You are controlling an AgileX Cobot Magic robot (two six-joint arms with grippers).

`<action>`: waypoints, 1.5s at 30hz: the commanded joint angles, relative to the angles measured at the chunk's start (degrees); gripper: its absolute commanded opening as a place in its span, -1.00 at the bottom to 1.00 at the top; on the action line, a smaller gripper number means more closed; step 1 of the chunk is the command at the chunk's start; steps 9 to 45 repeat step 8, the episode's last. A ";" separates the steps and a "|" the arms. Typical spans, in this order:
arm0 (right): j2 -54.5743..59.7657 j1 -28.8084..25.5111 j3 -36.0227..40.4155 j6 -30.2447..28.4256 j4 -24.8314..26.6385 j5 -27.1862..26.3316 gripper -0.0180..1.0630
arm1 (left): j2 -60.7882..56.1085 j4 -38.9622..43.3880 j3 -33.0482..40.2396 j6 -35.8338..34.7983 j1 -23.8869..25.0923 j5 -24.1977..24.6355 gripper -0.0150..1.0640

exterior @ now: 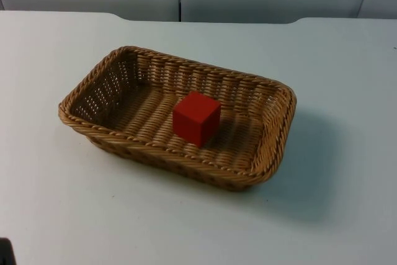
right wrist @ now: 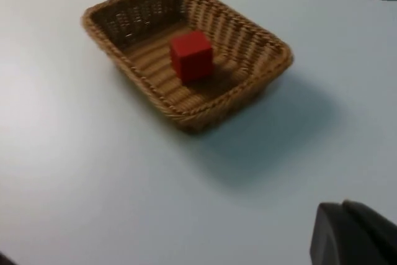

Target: Pick up the basket with the left hand and place the cube into the basket with the right hand.

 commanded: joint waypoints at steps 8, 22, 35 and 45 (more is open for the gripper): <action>-0.14 -14.05 0.26 0.05 0.26 -0.71 -0.97 | -0.23 -0.27 0.17 -0.56 -0.44 -0.66 -0.98; -0.14 -14.05 0.26 0.05 0.26 -0.71 -0.97 | -0.23 -0.27 0.17 -0.56 -0.44 -0.66 -0.98; -0.14 -14.05 0.26 0.05 0.26 -0.71 -0.97 | -0.23 -0.27 0.17 -0.56 -0.44 -0.66 -0.98; -0.14 -14.05 0.26 0.05 0.26 -0.71 -0.97 | -0.23 -0.27 0.17 -0.56 -0.44 -0.66 -0.98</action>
